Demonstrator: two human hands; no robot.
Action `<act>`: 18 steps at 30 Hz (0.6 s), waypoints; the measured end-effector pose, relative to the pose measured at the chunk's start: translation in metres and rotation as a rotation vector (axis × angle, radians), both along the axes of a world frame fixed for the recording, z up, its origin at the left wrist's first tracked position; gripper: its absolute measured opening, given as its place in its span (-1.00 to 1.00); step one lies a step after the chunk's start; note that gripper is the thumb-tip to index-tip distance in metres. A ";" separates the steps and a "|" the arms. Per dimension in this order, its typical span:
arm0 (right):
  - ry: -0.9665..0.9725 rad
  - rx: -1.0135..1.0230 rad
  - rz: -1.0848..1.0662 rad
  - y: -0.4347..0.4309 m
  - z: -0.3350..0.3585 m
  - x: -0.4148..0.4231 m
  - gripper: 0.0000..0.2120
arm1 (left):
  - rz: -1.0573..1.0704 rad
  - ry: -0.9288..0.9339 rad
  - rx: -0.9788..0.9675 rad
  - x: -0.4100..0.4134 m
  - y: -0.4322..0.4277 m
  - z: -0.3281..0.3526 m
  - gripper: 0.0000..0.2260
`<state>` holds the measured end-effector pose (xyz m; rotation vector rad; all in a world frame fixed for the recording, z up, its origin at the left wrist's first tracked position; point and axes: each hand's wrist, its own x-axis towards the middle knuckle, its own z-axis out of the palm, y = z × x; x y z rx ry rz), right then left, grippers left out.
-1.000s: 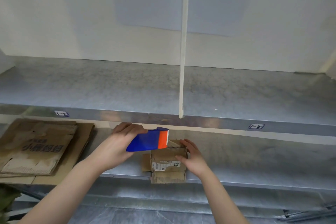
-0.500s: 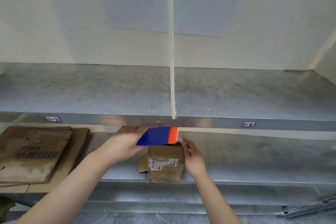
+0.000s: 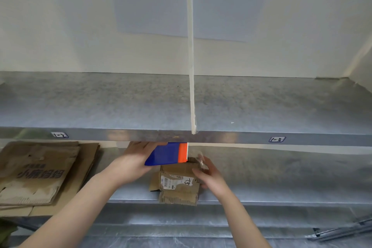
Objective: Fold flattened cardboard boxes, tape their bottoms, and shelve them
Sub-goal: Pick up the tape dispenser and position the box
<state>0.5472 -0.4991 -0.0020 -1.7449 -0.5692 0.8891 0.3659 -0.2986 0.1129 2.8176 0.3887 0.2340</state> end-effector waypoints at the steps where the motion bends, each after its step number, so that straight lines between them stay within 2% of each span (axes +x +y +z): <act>1: -0.080 -0.034 0.029 0.001 0.000 0.000 -0.36 | -0.007 -0.002 0.003 -0.001 0.002 -0.001 -0.53; 2: -0.154 -0.065 0.037 0.003 0.001 0.001 -0.36 | -0.007 -0.007 0.004 -0.002 0.003 -0.001 -0.55; 4: -0.209 -0.095 0.020 0.007 0.002 0.001 -0.50 | 0.019 -0.009 -0.016 -0.003 0.007 -0.001 -0.62; 6: -0.169 -0.087 0.008 0.009 0.000 0.003 -0.57 | 0.047 0.016 -0.049 -0.005 0.011 0.001 -0.75; 8: -0.133 -0.086 0.003 0.008 -0.003 0.003 -0.56 | 0.057 0.033 -0.083 -0.008 0.018 0.002 -0.81; 13: -0.102 -0.105 0.031 0.006 -0.005 -0.003 -0.55 | 0.062 0.087 -0.084 -0.023 0.042 -0.011 -0.52; 18: -0.112 -0.100 -0.002 0.007 -0.011 -0.010 -0.53 | 0.060 0.080 -0.093 -0.029 0.045 -0.031 -0.53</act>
